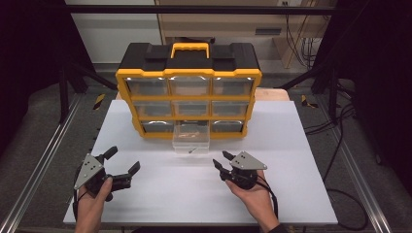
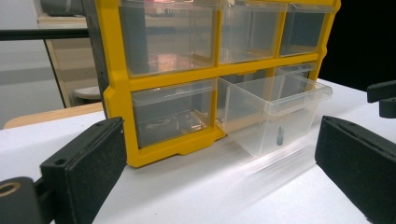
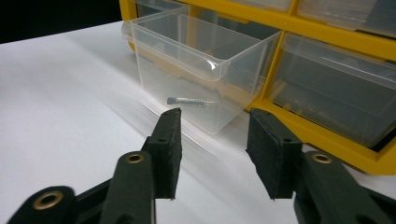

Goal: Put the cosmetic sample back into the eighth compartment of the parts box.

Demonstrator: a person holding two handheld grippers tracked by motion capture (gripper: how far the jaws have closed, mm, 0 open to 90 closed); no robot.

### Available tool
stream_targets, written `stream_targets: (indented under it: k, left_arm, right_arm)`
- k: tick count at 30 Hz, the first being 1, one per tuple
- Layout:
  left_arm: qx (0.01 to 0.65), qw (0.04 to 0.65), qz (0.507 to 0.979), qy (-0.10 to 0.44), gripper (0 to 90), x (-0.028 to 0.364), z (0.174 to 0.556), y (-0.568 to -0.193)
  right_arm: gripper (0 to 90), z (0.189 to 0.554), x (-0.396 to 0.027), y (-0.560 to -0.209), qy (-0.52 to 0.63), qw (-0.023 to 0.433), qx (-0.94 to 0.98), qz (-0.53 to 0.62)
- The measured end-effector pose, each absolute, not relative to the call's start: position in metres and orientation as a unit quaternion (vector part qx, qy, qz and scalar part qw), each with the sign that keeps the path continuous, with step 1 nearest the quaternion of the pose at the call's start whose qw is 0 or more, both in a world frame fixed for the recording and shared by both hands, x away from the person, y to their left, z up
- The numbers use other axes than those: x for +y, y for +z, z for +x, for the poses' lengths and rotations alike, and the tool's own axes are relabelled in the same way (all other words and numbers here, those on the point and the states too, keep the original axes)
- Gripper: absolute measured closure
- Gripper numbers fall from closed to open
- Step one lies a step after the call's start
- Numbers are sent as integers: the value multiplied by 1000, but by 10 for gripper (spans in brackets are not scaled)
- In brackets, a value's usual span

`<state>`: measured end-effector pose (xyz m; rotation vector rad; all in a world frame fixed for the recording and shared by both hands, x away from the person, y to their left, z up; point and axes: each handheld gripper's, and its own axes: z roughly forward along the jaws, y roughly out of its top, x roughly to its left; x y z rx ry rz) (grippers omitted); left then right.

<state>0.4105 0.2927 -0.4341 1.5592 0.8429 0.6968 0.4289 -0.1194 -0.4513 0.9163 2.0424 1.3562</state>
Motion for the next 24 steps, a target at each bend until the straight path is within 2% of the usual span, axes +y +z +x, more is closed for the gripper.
stream_targets:
  k: [3,14,24]
  left_arm:
    - [360,582,666,296,21,293,410,-434]
    - [361,585,665,292,21,294,411,-434]
    - [360,585,665,293,21,294,411,-434]
  right_arm:
    - [610,429,-117,-453,496,257,758,338]
    - [879,430,-105,-458,491,259,766,324]
    - [900,433,-99,-459,496,253,763,329]
